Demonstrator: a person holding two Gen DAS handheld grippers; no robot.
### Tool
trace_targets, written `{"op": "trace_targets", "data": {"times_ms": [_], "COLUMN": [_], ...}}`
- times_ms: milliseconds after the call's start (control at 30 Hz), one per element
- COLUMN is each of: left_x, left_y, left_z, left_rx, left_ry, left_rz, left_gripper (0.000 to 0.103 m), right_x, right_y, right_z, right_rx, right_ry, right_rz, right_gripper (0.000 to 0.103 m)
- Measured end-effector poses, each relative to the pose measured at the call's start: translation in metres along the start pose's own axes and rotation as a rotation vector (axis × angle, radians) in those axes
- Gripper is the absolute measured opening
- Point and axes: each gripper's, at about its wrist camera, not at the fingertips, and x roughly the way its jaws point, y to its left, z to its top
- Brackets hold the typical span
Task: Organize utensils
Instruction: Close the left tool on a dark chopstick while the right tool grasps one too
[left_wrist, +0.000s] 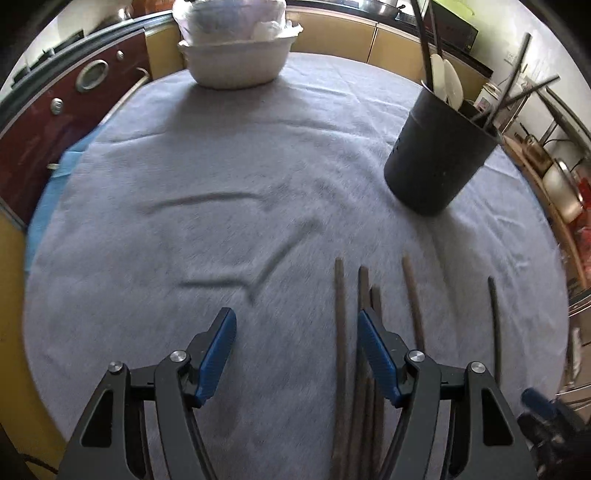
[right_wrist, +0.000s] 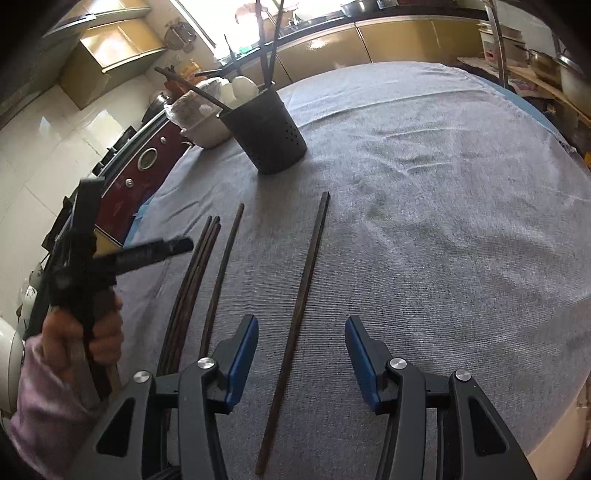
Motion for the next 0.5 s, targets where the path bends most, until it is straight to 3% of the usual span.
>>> {"op": "trace_targets", "data": {"times_ms": [233,367,500], "left_x": [0.011,0.015,0.022], "left_y": [0.000,-0.007,-0.020], "left_z": [0.022,0.029,0.034], "left_rx": [-0.008,0.018,0.059], "left_ry": [0.061,0.089,0.119], "left_rz": [-0.025,-0.009,0.033], "left_gripper": [0.051,0.050,0.050], "right_x": [0.002,0.009,0.024], "right_y": [0.003,0.003,0.001], "right_z": [0.016,0.039,0.066], "right_rx": [-0.009,0.003,0.036], "right_ry": [-0.011,0.004,0.055], "right_rz": [0.003,-0.025,-0.065], "right_gripper": [0.052,0.049,0.040]}}
